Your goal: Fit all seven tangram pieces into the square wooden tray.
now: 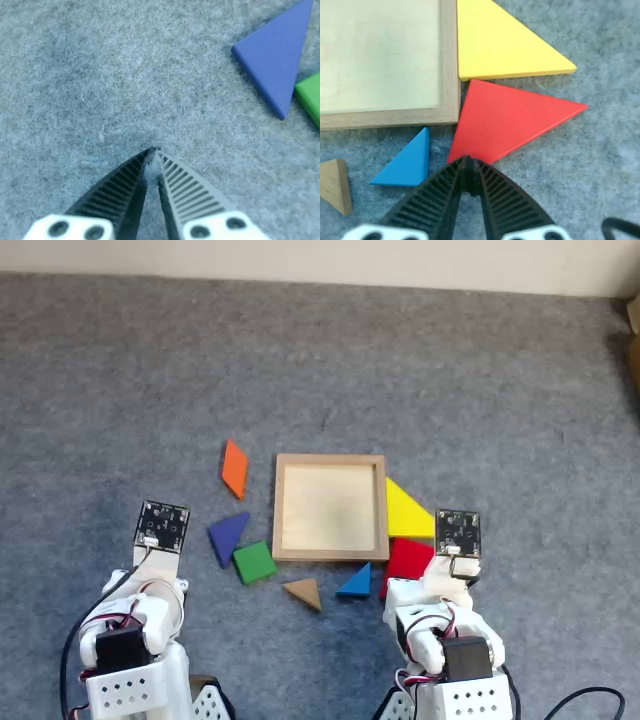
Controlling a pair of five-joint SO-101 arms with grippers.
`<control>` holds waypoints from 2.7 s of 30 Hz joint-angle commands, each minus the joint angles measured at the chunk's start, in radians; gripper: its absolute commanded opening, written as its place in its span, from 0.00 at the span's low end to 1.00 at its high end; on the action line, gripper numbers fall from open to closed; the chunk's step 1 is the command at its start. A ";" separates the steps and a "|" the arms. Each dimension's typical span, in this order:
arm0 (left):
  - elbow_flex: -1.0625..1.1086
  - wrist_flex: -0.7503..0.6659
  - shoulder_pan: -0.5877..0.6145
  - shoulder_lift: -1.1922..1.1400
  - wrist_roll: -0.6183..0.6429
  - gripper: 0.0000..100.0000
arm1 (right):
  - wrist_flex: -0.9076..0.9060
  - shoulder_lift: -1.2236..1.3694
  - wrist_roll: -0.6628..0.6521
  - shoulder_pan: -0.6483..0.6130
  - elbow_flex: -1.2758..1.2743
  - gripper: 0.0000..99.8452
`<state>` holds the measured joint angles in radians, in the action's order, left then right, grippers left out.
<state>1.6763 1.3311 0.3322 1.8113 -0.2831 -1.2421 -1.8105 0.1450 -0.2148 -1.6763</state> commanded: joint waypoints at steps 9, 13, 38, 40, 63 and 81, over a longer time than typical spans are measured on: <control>0.019 0.003 0.005 0.005 0.005 0.01 | 0.007 -0.015 0.011 0.008 -0.143 0.00; 0.019 0.003 0.005 0.005 0.005 0.01 | 0.005 -0.015 0.015 0.008 -0.143 0.00; 0.019 0.003 0.005 0.005 0.005 0.01 | -0.271 0.453 -0.307 0.337 0.878 0.00; 0.019 0.003 0.005 0.005 0.005 0.01 | -0.266 0.591 -0.307 0.335 0.961 0.00; 0.019 0.003 0.005 0.005 0.005 0.01 | 0.084 1.423 -0.385 -0.019 1.118 0.32; 0.019 0.003 0.005 0.005 0.005 0.01 | 0.343 1.768 -0.497 -0.012 1.119 0.32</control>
<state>1.6763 1.3311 0.3322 1.8113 -0.2831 -0.9459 -0.0522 -0.3383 -0.2286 -0.6191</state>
